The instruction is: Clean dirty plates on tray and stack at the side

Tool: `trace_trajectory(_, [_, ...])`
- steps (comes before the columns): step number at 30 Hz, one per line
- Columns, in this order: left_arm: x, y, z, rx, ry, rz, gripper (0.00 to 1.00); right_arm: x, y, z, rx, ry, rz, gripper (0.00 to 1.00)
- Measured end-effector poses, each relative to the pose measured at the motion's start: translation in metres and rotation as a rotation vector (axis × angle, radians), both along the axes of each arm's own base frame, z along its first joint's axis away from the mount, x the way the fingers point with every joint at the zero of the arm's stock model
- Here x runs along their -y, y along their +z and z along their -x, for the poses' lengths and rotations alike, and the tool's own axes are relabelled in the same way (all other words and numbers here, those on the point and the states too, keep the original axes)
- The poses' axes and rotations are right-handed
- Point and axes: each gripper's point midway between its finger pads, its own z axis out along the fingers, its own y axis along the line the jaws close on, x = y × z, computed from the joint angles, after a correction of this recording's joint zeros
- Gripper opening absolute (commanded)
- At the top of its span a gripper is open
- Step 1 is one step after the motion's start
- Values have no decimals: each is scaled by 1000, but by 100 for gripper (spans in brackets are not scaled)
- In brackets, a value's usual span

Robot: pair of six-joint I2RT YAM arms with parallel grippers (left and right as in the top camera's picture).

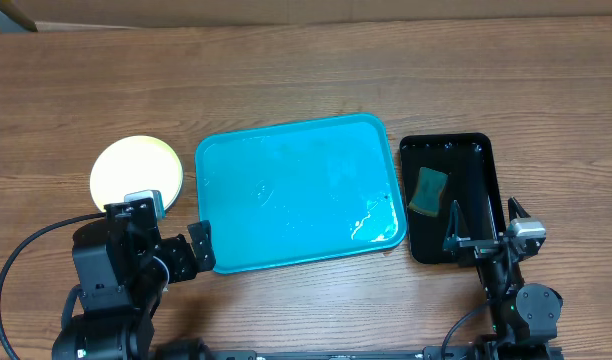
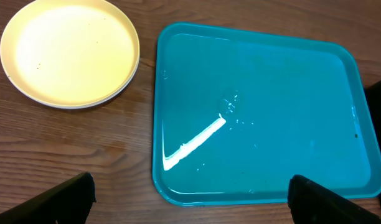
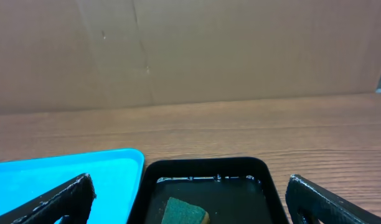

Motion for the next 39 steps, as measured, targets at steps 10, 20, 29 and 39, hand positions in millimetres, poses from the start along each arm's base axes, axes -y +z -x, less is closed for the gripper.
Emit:
trace_trajectory(10, [5, 13, 9, 83, -38, -59, 100, 0, 0, 0, 0, 0, 0, 100])
trace_trajectory(20, [19, -7, 4, 386, -106, -101, 100, 0, 0, 0, 0, 0, 0, 100])
trace_trajectory(29, [20, -47, -26, 613, -54, -34, 100, 0, 0, 0, 0, 0, 0, 100])
trace_trajectory(39, [21, -44, -41, 776, -73, -74, 100, 0, 0, 0, 0, 0, 0, 100])
